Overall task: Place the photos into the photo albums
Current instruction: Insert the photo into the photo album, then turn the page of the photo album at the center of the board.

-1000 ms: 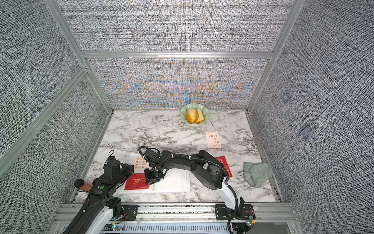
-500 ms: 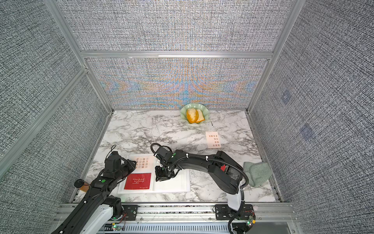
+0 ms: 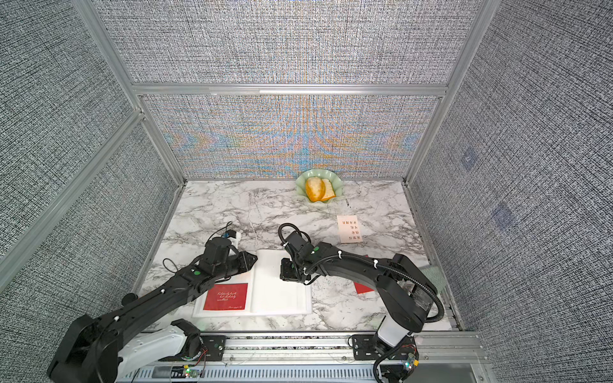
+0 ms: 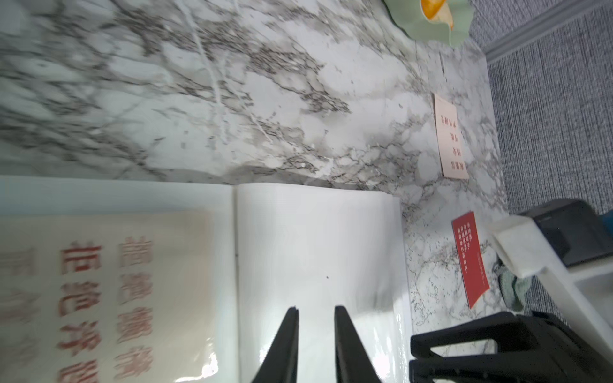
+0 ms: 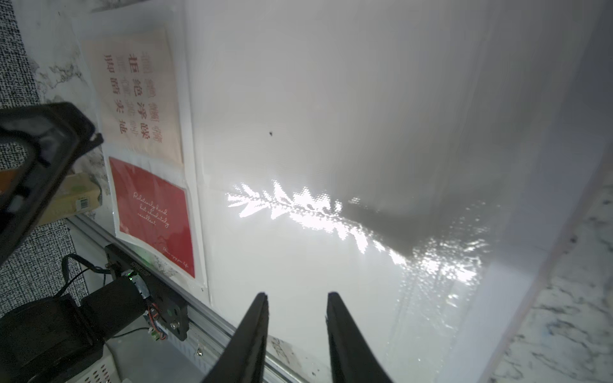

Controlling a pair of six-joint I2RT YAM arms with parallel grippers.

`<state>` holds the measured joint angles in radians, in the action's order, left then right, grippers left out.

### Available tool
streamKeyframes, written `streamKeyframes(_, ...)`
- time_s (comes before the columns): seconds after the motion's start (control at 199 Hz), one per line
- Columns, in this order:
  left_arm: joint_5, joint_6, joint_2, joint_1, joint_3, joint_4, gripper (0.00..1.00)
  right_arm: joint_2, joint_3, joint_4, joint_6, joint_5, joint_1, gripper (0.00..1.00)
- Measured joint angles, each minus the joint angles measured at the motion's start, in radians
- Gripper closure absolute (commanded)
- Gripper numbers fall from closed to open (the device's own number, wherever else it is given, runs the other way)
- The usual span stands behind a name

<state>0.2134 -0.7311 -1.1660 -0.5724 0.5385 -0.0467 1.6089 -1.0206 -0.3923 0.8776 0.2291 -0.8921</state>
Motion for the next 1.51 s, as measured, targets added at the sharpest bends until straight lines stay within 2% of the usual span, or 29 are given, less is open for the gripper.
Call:
streamKeyframes(0.227, 0.047, 0.028, -0.214, -0.090, 0.123, -0.001, 0.77, -0.033, 0.043, 0.027, 0.019, -0.019, 0.017, 0.61)
streamKeyframes(0.438, 0.053, 0.043, -0.303, -0.119, 0.157, -0.034, 0.78, -0.036, 0.068, 0.043, 0.031, -0.037, 0.028, 0.60)
streamKeyframes(0.599, 0.046, 0.056, -0.335, -0.119, 0.180, -0.093, 0.78, -0.025, 0.073, 0.056, 0.034, -0.037, 0.032, 0.60)
streamKeyframes(1.168, -0.125, 0.080, -0.337, -0.109, 0.211, -0.248, 0.79, 0.016, 0.071, 0.076, 0.037, -0.037, 0.042, 0.60)
streamKeyframes(1.505, -0.135, 0.080, -0.322, -0.101, 0.200, -0.258, 0.79, 0.062, 0.035, 0.099, 0.035, -0.029, 0.042, 0.60)
